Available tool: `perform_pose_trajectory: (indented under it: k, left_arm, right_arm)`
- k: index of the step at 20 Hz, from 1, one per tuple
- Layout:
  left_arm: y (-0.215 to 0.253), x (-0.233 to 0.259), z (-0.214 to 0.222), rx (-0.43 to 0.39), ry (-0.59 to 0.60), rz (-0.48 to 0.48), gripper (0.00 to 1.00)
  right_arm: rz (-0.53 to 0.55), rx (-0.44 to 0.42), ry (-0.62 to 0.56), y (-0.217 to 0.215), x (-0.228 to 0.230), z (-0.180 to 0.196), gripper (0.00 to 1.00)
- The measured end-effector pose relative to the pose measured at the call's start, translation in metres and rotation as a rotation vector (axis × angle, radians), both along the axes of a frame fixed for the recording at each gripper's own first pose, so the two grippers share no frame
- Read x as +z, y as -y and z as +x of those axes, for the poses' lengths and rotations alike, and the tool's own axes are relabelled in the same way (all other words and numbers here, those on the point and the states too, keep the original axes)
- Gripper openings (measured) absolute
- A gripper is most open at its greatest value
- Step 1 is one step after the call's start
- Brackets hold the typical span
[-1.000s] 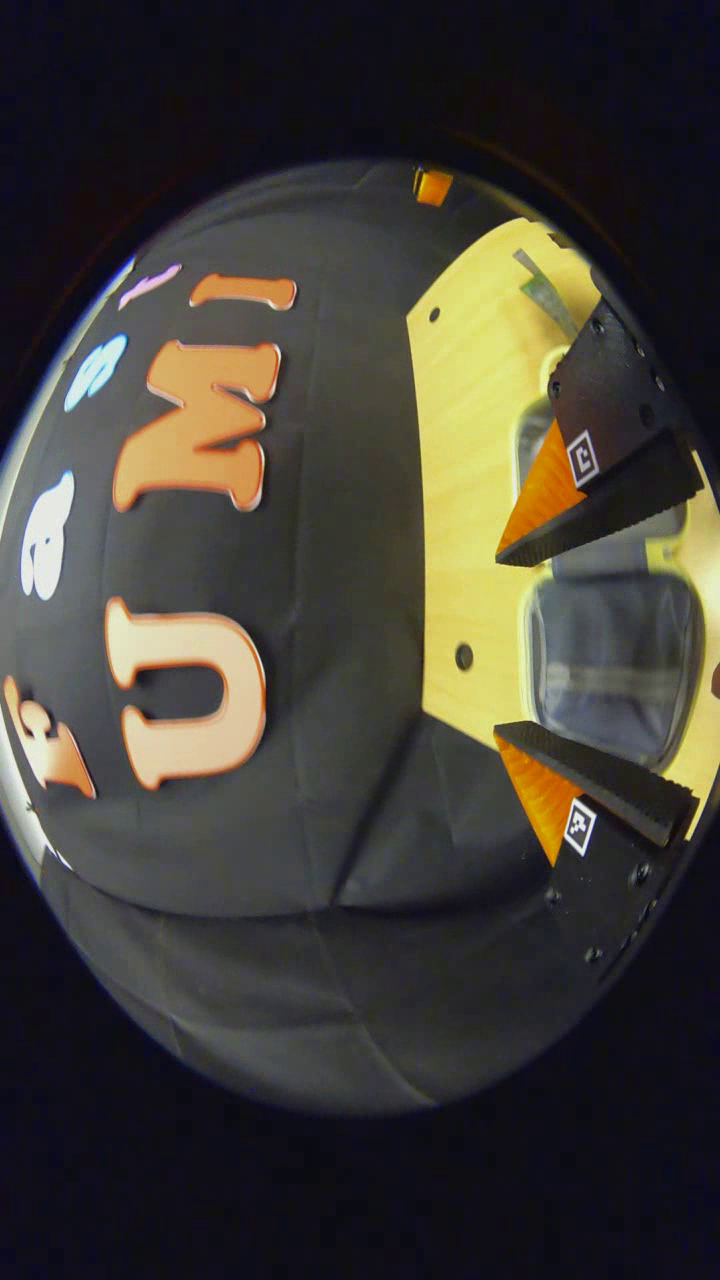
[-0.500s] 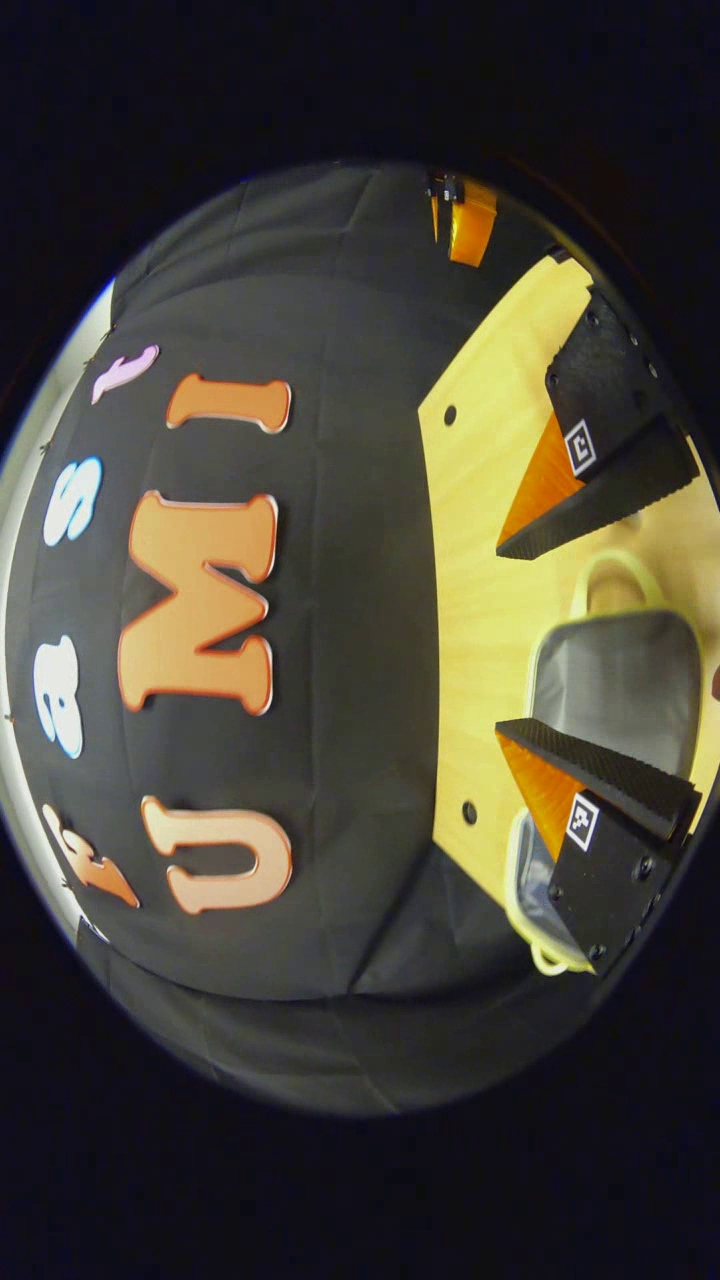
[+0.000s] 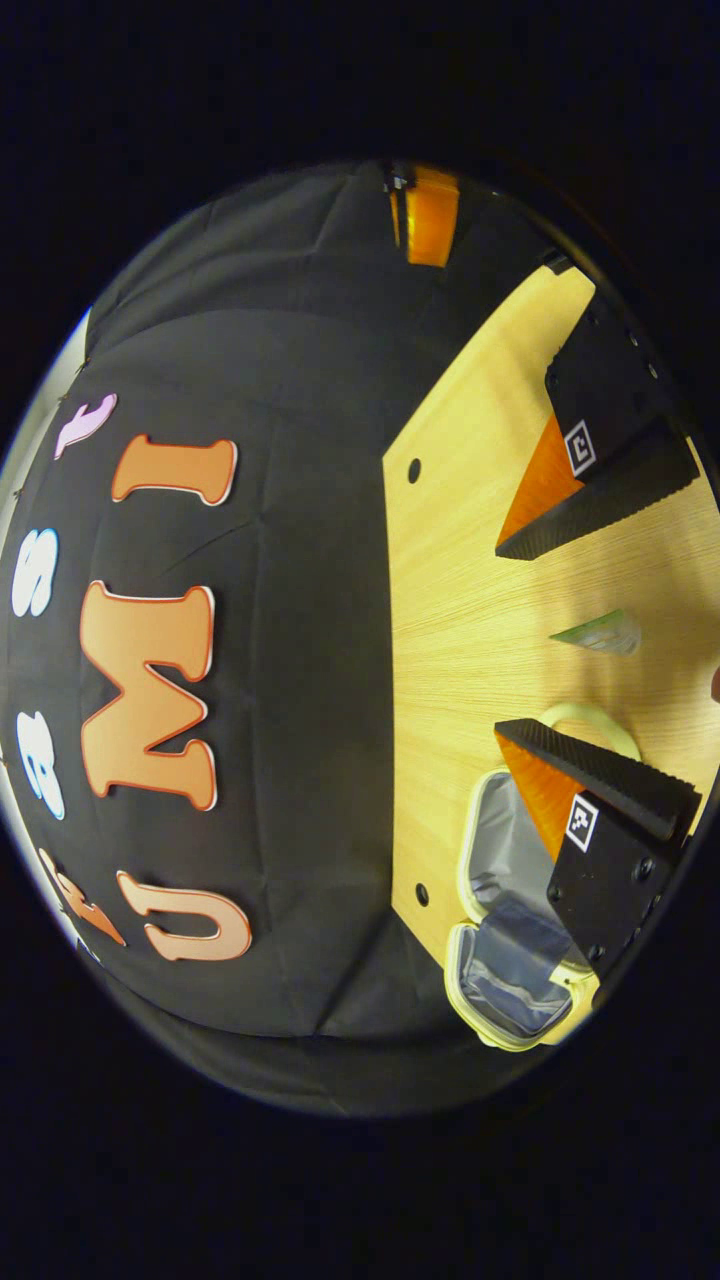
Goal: First open the suitcase, pack the skin care products into it, and then close the suitcase.
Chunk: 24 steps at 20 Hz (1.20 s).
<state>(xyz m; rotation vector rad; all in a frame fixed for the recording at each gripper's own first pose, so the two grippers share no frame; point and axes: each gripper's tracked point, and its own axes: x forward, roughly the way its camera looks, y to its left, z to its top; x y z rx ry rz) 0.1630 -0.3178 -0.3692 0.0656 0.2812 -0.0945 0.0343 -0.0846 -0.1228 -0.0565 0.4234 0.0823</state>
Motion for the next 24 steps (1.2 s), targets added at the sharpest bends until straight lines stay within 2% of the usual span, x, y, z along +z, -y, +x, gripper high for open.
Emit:
perform_pose_trajectory:
  k: [6,10,14,15,16,17,18,24]
  left_arm:
    - [-0.004,-0.079,0.000,0.044,-0.118,0.037,1.00]
    - [-0.007,-0.106,0.003,0.055,-0.144,0.052,0.98]
    - [-0.017,-0.111,0.007,0.082,-0.141,0.106,0.40]
    - [-0.019,-0.111,0.002,0.094,-0.150,0.098,0.34]
    - [-0.019,-0.111,-0.003,0.086,-0.177,0.080,0.30]
    - [-0.018,-0.110,-0.006,0.087,-0.195,0.062,0.30]
    - [-0.019,-0.104,-0.010,0.081,-0.202,0.049,0.25]
    - [-0.032,-0.054,-0.040,0.044,-0.234,0.011,0.25]
  right_arm:
    - [0.000,0.000,-0.023,0.012,-0.010,-0.003,0.95]
    - [-0.011,-0.004,-0.020,0.016,-0.008,-0.008,0.95]
    - [-0.012,-0.011,-0.036,0.016,-0.014,-0.015,0.95]
    - [-0.008,-0.013,-0.039,0.013,-0.013,-0.017,0.95]
    - [-0.002,-0.009,-0.039,0.009,-0.011,-0.019,0.95]
    - [0.009,0.001,-0.032,0.002,-0.008,-0.019,0.95]
    - [0.021,0.018,-0.027,-0.006,-0.006,-0.019,0.95]
    - [0.085,0.174,-0.045,-0.085,-0.031,-0.010,0.95]
